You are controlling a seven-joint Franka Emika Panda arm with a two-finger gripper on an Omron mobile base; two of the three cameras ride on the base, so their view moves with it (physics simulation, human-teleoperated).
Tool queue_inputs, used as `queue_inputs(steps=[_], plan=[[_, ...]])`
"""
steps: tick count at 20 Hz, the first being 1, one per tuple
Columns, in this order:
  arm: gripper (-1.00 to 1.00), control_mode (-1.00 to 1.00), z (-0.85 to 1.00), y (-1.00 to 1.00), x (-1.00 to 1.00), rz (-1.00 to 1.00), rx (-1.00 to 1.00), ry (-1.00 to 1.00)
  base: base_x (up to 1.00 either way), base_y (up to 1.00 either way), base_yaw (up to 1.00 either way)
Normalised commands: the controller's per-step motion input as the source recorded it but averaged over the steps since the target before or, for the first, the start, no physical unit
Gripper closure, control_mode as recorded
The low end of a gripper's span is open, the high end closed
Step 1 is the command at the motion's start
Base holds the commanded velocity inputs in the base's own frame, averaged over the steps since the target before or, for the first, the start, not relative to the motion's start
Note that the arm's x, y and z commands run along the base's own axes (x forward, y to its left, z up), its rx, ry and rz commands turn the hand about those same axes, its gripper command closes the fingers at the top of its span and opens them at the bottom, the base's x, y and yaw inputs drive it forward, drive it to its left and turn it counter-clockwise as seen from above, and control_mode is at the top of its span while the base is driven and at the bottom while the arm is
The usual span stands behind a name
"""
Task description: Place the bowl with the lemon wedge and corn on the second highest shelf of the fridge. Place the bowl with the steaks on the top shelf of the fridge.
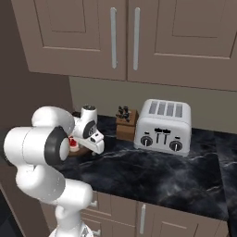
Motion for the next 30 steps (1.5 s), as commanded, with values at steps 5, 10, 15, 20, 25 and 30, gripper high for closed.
queue_inputs(steps=[5, 10, 15, 20, 25, 30], plan=[[1.0, -1.0, -0.09, 0.14, 0.01, 0.0, 0.0, -0.01, 0.0, 0.0, 0.0], [1.0, -1.0, -0.04, 0.04, 0.04, -0.01, 0.0, -0.01, 0.0, 0.0, 0.0], [1.0, -1.0, 0.03, 0.0, -0.13, -0.01, 0.0, -0.01, 0.0, 0.0, 0.0], [1.0, -1.0, 0.4, 0.01, -0.35, -0.07, 0.0, -0.13, 0.0, 0.0, 0.0], [1.0, -1.0, 0.64, 0.03, -0.51, -0.12, 0.0, -0.29, 0.0, 0.0, 0.0], [1.0, -1.0, 0.88, 0.0, -0.73, -0.18, 0.0, -0.28, 0.0, 0.0, 0.0]])
